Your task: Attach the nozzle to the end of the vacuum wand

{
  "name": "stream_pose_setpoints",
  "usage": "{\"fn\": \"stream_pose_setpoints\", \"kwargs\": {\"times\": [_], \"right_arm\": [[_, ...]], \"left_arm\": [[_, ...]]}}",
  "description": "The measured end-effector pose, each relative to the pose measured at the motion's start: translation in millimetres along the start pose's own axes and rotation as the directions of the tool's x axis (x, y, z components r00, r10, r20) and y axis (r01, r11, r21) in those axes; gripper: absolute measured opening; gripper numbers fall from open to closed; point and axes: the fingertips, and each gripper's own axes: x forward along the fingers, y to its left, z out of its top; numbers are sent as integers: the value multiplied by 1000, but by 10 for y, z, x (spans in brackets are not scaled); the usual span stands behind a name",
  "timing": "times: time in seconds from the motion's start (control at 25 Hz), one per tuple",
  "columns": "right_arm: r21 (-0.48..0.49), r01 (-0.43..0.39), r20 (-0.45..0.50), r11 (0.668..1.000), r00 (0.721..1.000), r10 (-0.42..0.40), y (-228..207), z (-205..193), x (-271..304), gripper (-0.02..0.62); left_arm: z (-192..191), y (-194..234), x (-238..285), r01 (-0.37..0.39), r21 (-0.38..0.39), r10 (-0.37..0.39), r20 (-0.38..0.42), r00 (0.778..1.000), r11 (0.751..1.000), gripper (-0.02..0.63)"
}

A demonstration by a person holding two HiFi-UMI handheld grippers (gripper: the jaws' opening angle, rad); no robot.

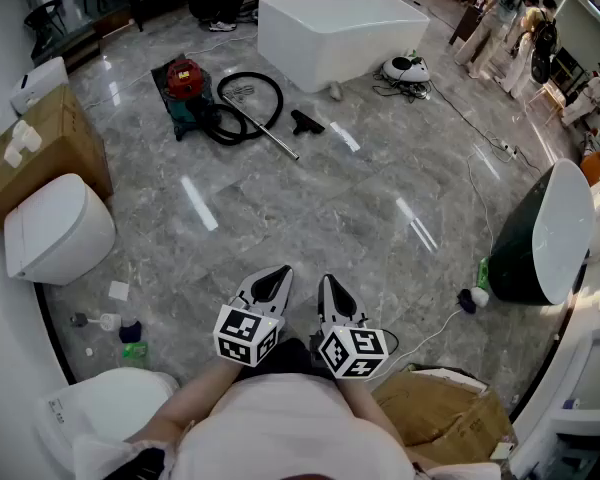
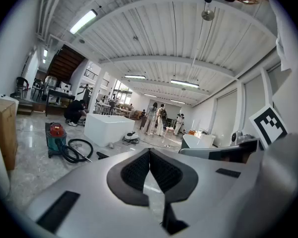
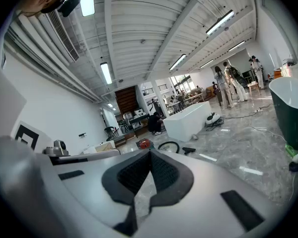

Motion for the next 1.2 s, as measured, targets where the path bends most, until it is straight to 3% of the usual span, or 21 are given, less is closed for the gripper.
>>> {"fn": "stream_pose_setpoints", "kwargs": {"times": [0.6, 1.2], "right_arm": [[45, -9, 33, 999, 999, 7, -85, 22, -100, 15], [31, -34, 16, 999, 999, 33, -411, -47, -330, 15]], "left_arm": [[-73, -11, -49, -16, -14, 16, -9, 1000, 1000, 9], [-308, -429, 64, -46, -30, 46, 0, 999, 999, 9]]}}
